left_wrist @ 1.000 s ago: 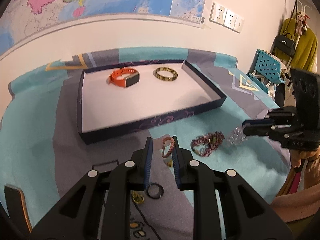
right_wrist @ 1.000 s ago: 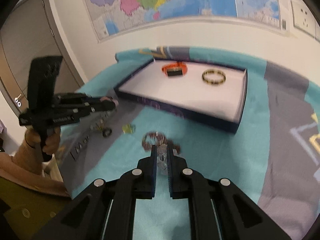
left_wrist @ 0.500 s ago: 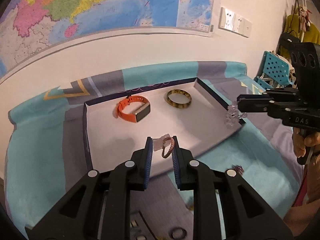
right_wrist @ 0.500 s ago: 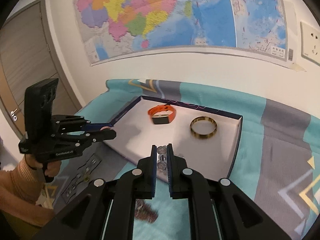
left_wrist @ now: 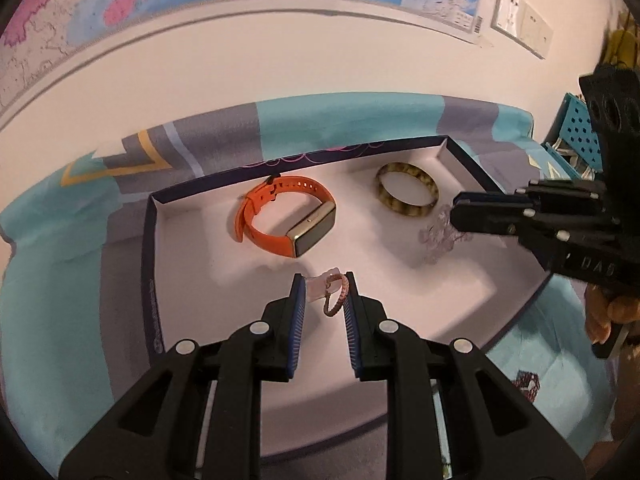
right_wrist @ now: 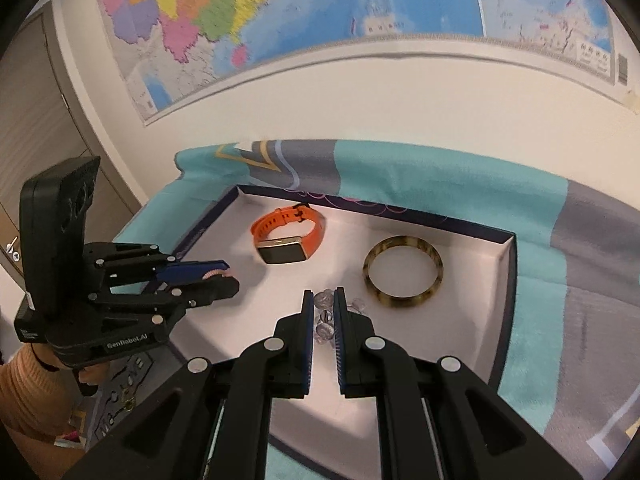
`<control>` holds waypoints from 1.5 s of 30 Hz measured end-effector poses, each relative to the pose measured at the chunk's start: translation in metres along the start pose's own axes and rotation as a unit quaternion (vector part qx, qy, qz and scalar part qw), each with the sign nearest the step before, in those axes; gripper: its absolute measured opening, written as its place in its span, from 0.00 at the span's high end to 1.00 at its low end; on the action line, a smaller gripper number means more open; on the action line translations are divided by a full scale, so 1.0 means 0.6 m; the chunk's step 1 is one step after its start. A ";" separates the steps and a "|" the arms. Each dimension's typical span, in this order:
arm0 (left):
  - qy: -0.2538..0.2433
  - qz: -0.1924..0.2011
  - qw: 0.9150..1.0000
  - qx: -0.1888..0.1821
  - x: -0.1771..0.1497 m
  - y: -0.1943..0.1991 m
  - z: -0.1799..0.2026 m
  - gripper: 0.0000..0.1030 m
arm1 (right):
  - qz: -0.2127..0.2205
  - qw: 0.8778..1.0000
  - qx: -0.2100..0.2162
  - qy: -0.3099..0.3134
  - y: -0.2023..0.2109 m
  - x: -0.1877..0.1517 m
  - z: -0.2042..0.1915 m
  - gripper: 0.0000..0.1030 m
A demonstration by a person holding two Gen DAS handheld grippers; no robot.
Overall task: Organize jewelry
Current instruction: 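Lower the hair tie into the box with the left tool while the right tool drops the crystal bracelet there, then grasp the dark beaded bracelet with the right tool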
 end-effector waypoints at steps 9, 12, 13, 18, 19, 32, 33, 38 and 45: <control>0.007 -0.037 0.999 -0.004 0.014 -0.044 -0.001 0.81 | -0.008 0.999 -0.018 -0.025 -0.013 -0.004 0.038 0.92; 0.010 -0.043 0.999 -0.007 0.018 -0.051 -0.002 0.79 | -0.012 0.999 -0.030 -0.028 -0.011 -0.009 0.045 0.92; 0.012 -0.042 0.999 -0.005 0.020 -0.051 -0.003 0.78 | -0.013 0.999 -0.035 -0.029 -0.011 -0.010 0.046 0.90; 0.016 -0.023 1.000 0.006 0.022 -0.032 -0.008 0.64 | -0.005 0.998 -0.053 -0.034 0.004 -0.017 0.051 0.84; 0.017 -0.015 1.000 0.009 0.021 -0.024 -0.010 0.63 | -0.001 0.998 -0.057 -0.034 0.009 -0.018 0.051 0.80; 0.022 0.104 0.994 0.033 -0.054 0.151 -0.027 0.40 | -0.017 0.996 0.004 0.084 0.095 -0.124 -0.081 0.57; 0.022 0.106 0.994 0.031 -0.060 0.157 -0.025 0.39 | -0.030 0.995 0.005 0.092 0.091 -0.139 -0.090 0.57; 0.019 0.097 0.995 0.021 -0.104 0.172 -0.011 0.39 | -0.077 0.989 0.001 0.123 0.068 -0.189 -0.112 0.57; 0.033 0.069 0.997 0.009 -0.142 0.159 -0.002 0.39 | -0.107 0.983 -0.014 0.146 0.043 -0.211 -0.115 0.62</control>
Point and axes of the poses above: each gripper's, at about its wrist camera, not at the fingertips, and y roughly against the way its jaws point, z to its right, x to its top, the point moved 2 cm from there along -y, roughly the way its jaws point, and after that the axes turned 11 degrees about x, right-handed, at the moved point
